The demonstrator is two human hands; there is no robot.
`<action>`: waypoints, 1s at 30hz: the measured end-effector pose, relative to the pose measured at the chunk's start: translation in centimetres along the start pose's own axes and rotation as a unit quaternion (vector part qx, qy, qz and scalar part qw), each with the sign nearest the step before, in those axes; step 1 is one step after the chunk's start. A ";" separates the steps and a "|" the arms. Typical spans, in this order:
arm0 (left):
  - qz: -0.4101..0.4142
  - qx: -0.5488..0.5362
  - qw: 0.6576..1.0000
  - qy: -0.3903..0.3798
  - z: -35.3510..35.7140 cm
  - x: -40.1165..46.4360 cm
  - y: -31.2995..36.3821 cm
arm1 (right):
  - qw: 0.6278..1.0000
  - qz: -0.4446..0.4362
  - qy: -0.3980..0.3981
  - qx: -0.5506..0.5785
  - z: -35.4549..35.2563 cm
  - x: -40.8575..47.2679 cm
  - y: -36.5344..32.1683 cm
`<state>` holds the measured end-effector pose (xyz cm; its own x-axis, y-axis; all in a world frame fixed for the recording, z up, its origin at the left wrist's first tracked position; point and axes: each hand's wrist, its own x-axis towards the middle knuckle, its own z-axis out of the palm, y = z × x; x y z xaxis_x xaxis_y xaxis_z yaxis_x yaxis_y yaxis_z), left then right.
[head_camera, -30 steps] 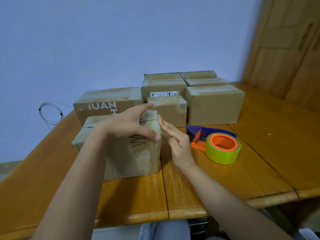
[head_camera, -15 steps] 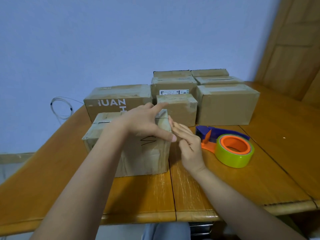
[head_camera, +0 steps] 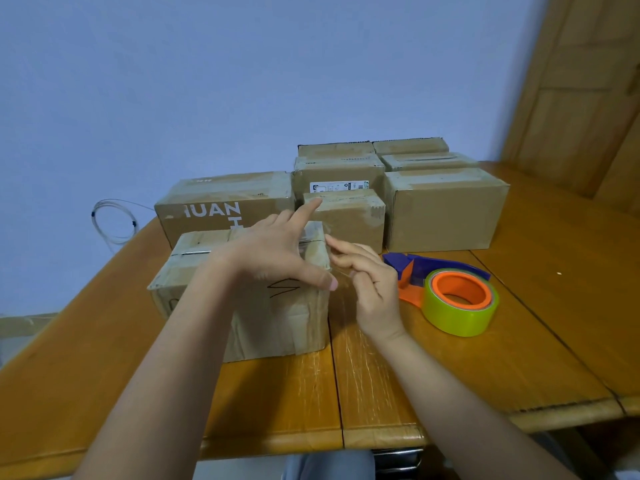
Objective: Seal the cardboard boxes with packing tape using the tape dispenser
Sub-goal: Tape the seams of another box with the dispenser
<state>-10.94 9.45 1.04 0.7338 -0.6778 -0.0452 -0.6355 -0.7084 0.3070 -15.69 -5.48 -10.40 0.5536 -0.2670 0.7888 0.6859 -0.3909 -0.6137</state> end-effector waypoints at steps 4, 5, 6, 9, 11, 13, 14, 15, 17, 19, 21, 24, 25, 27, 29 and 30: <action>0.004 -0.010 1.000 0.000 0.0 -0.1 0.1 | 0.998 -0.008 0.049 -0.032 0.4 1.7 0.2; 0.004 -0.013 1.000 0.000 0.0 -0.1 0.1 | 0.998 -0.001 0.061 -0.031 0.7 2.4 0.1; 0.005 -0.016 1.000 0.000 0.0 -0.1 0.0 | 0.997 0.011 0.068 -0.023 1.1 3.1 0.1; 0.006 -0.029 1.000 0.005 0.0 -0.1 -0.3 | 0.996 0.076 0.040 0.019 2.4 3.9 0.3; 0.012 -0.035 0.999 0.009 0.1 0.0 -0.4 | 0.991 0.129 0.001 0.042 2.6 3.3 0.9; 0.018 -0.040 0.999 0.011 0.1 0.0 -0.4 | 0.983 0.164 -0.022 0.084 2.4 3.1 1.2; 0.019 -0.043 0.999 0.011 0.1 0.0 -0.4 | 0.979 0.175 -0.023 0.106 2.2 3.1 1.2; 0.020 -0.045 0.999 0.012 0.1 0.1 -0.5 | 0.975 0.185 -0.019 0.120 2.1 3.2 1.0; 0.021 -0.046 0.999 0.012 0.1 0.0 -0.5 | 0.969 0.204 -0.011 0.136 2.0 3.4 0.8; 0.021 -0.041 0.999 0.017 0.1 -0.1 -0.5 | 0.965 0.224 -0.010 0.135 2.1 3.8 0.6; 0.021 -0.038 0.999 0.019 0.1 -0.1 -0.5 | 0.965 0.232 -0.006 0.119 2.2 4.1 0.5; 0.019 -0.035 0.999 0.020 0.1 -0.1 -0.5 | 0.972 0.222 0.017 0.072 2.3 4.5 0.7; 0.019 -0.035 0.999 0.020 0.1 0.0 -0.4 | 0.976 0.214 0.024 0.045 2.3 4.5 0.8; 0.018 -0.037 0.999 0.021 0.1 -0.1 -0.4 | 0.985 0.162 0.030 -0.052 2.3 4.5 1.2; 0.016 -0.042 0.999 0.023 0.1 -0.2 -0.3 | 0.983 0.082 0.042 -0.159 2.4 4.3 1.4; 0.016 -0.042 0.999 0.024 0.1 -0.2 -0.3 | 0.980 0.055 0.050 -0.187 2.5 4.3 1.4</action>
<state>-10.96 9.79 0.86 0.7259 -0.6877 0.0102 -0.6372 -0.6667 0.3866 -11.23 -4.99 -7.94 0.5524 -0.4026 0.7299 0.3943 -0.6452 -0.6543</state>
